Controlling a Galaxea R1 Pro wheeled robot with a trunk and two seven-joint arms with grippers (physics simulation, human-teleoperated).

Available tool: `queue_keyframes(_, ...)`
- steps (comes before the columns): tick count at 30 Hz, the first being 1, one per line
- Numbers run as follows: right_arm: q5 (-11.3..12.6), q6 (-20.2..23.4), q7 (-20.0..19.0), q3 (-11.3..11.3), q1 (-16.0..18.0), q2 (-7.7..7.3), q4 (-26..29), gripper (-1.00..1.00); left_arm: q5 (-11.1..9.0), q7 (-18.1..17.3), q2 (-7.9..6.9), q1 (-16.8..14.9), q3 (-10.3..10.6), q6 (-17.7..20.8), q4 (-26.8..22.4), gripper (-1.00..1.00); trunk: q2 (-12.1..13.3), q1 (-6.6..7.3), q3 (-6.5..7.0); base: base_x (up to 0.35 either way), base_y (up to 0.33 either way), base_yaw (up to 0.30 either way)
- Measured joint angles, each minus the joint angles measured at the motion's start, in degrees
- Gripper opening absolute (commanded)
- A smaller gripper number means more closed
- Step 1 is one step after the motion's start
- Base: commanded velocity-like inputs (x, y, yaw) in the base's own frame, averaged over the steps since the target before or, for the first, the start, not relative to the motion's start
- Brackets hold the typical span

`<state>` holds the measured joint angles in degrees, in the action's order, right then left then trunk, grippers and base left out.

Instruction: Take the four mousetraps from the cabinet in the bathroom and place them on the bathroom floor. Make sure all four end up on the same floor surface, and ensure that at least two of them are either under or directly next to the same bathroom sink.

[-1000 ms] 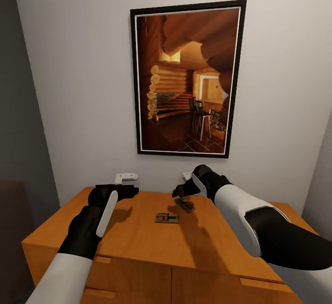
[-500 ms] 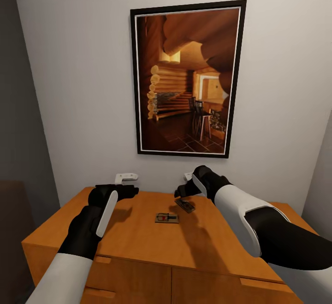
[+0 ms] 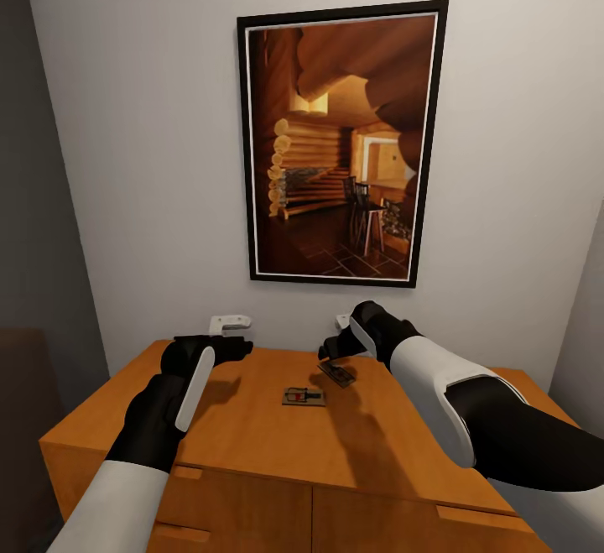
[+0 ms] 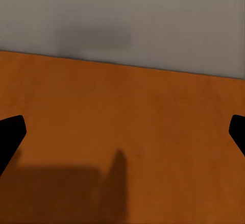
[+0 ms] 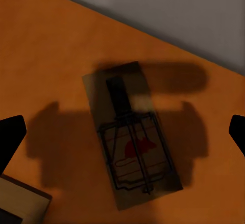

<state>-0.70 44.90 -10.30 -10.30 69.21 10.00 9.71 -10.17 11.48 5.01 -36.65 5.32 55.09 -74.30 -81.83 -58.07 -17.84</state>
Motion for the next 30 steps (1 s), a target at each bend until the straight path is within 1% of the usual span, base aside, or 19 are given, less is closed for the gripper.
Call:
queue_keyframes(10, 0.2, -0.1, 0.4, 0.0, 0.0, 0.0, 0.0, 1.0, 0.0, 0.0, -0.08, 0.0, 0.0, 0.0, 0.0, 1.0, 0.0, 0.0, 0.0, 0.0, 0.0, 0.0)
queue_keyframes(14, 0.2, -0.2, 2.2, 0.1, 0.0, 0.0, -0.1, 1.0, 0.0, 0.0, -0.08, 0.0, 0.0, 0.0, 0.0, 1.0, 0.0, 0.0, 0.0, 0.0, 0.0, 0.0)
queue_keyframes(16, 0.2, -0.3, 3.4, 0.1, 0.0, 0.0, -0.1, 1.0, 0.0, 0.0, -0.08, 0.0, 0.0, 0.0, 0.0, 1.0, 0.0, 0.0, 0.0, 0.0, 0.0, 0.0)
queue_keyframes(17, 0.4, -0.4, 4.6, 0.2, 0.0, 0.0, -0.1, 1.0, 0.0, 0.0, -0.08, 0.0, 0.0, 0.0, 0.0, 1.0, 0.0, 0.0, 0.0, 0.0, 0.0, 0.0)
queue_keyframes(20, 0.6, -0.6, 6.1, 0.2, 0.0, 0.0, -0.3, 1.0, 0.0, 0.0, -0.08, 0.0, 0.0, 0.0, 0.0, 1.0, 0.0, 0.0, 0.0, 0.0, 0.0, 0.0)
queue_keyframes(23, 0.7, -1.0, 7.1, 0.2, 0.0, 0.0, -1.0, 1.0, -0.1, 0.0, -0.04, 0.0, 0.0, -0.1, 0.0, 1.0, 0.0, 0.0, 0.0, 0.0, 0.0, 0.0)
queue_keyframes(30, 0.7, -2.4, 7.8, 0.2, 0.0, 0.0, -2.0, 1.0, -0.2, -0.1, 0.06, 0.0, 0.0, -0.1, 0.0, 1.0, 0.0, 0.0, 0.0, 0.0, 0.0, 0.0)
